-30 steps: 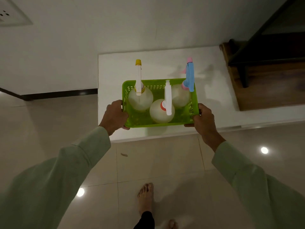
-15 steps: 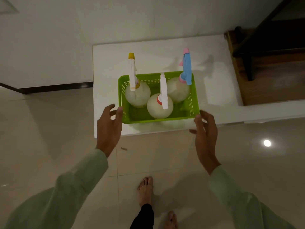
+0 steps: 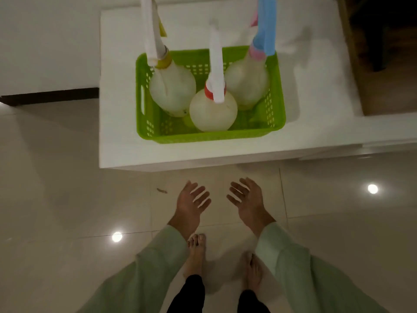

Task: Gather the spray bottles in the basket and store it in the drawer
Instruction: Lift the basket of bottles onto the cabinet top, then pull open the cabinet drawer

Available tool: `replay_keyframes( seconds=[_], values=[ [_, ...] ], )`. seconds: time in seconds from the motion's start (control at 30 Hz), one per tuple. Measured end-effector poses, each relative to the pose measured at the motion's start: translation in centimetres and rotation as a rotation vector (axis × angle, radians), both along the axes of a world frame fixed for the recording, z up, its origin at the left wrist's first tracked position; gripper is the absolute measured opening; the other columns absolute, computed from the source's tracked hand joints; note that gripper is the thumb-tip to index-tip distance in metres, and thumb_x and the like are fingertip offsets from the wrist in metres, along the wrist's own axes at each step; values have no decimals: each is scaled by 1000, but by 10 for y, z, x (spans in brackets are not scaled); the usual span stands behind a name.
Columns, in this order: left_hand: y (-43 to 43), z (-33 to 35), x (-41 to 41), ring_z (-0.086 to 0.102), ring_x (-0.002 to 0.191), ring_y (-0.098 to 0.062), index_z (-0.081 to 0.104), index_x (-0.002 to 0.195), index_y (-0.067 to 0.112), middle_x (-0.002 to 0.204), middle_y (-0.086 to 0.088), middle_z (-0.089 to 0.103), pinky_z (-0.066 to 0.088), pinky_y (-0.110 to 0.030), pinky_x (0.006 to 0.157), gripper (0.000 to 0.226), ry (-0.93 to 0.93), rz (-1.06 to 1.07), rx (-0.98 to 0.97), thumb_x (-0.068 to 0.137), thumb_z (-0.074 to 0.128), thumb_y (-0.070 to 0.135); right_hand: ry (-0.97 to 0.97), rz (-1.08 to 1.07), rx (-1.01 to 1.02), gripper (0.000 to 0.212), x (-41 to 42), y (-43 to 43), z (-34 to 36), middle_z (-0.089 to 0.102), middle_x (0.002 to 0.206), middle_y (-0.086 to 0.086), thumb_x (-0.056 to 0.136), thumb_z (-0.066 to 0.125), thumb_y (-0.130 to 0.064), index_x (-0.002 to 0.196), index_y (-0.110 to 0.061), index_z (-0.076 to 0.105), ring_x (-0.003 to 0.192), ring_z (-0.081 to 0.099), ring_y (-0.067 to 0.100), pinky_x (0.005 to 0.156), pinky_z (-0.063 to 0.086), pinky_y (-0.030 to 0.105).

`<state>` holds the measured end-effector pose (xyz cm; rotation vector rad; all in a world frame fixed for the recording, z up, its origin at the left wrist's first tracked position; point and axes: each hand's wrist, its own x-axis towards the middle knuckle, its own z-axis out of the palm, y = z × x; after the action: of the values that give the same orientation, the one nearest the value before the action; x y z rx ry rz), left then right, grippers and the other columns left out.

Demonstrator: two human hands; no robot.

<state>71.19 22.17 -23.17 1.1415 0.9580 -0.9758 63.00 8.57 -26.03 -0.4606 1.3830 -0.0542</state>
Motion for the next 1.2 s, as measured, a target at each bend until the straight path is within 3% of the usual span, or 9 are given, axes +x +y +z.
replay_keyframes(
  seconds=[0.27, 0.5, 0.67, 0.77, 0.87, 0.93, 1.03, 1.1, 1.2],
  values=[
    [-43, -126, 33, 35, 143, -36, 22, 155, 15, 157, -13, 33, 29, -55, 117, 65, 38, 326, -77, 101, 31, 50, -201, -271, 175, 65, 48, -32, -117, 46, 151, 19, 103, 26, -54, 150, -12, 39, 139, 43, 40, 117, 32, 59],
    [-64, -162, 43, 54, 124, -34, 51, 133, 10, 135, -15, 56, 38, -54, 112, 59, -2, 540, -227, 97, 32, 51, -366, -361, 193, 66, 57, -47, -152, 52, 144, 15, 99, 25, -60, 146, -18, 46, 135, 47, 36, 115, 30, 65],
    [-50, -143, 25, 54, 124, -38, 52, 128, 4, 128, -19, 57, 39, -55, 111, 56, 13, 515, -267, 98, 35, 48, -330, -358, 184, 63, 37, -36, -139, 57, 135, 19, 100, 30, -58, 138, -12, 51, 126, 53, 40, 113, 34, 65],
    [-35, -110, 0, 56, 114, -39, 48, 126, 4, 126, -20, 55, 45, -50, 106, 43, 9, 274, -105, 102, 38, 38, -218, -189, 145, 40, 9, -20, -107, 58, 130, 24, 103, 42, -39, 118, -4, 54, 118, 58, 42, 108, 43, 60],
    [-23, -53, -36, 64, 106, -33, 56, 127, 7, 123, -13, 64, 51, -44, 98, 33, -154, -80, 112, 101, 49, 26, -53, 216, -118, 21, -27, 4, -48, 66, 116, 20, 102, 50, -17, 116, -4, 60, 106, 66, 38, 92, 55, 48],
    [-10, -12, -65, 69, 104, -21, 63, 120, 15, 115, -4, 71, 56, -36, 92, 23, -489, -330, 278, 100, 52, 21, -50, 486, -557, 15, -55, 22, -6, 74, 104, 5, 100, 54, -12, 107, -12, 67, 101, 70, 28, 84, 58, 37],
    [12, 36, -90, 63, 105, 2, 63, 115, 28, 114, 21, 65, 55, -19, 84, 20, -1103, -678, 484, 99, 51, 27, -249, 799, -1305, 21, -80, 34, 45, 67, 111, -5, 97, 53, -13, 113, -16, 67, 109, 62, 10, 93, 48, 20],
    [16, 38, -77, 55, 115, 3, 60, 120, 28, 122, 18, 59, 49, -19, 93, 25, -1363, -810, 600, 98, 50, 29, -234, 940, -1553, 31, -72, 21, 47, 60, 126, 0, 97, 54, -14, 127, -13, 62, 124, 53, 15, 105, 41, 23],
    [6, 75, -70, 43, 137, -17, 53, 135, 18, 142, 0, 50, 34, -35, 115, 39, -1442, -1060, 695, 96, 54, 21, 35, 1271, -1613, 42, -65, 7, 88, 53, 143, 10, 100, 51, -18, 142, -12, 53, 139, 44, 28, 118, 32, 41]
  ],
)
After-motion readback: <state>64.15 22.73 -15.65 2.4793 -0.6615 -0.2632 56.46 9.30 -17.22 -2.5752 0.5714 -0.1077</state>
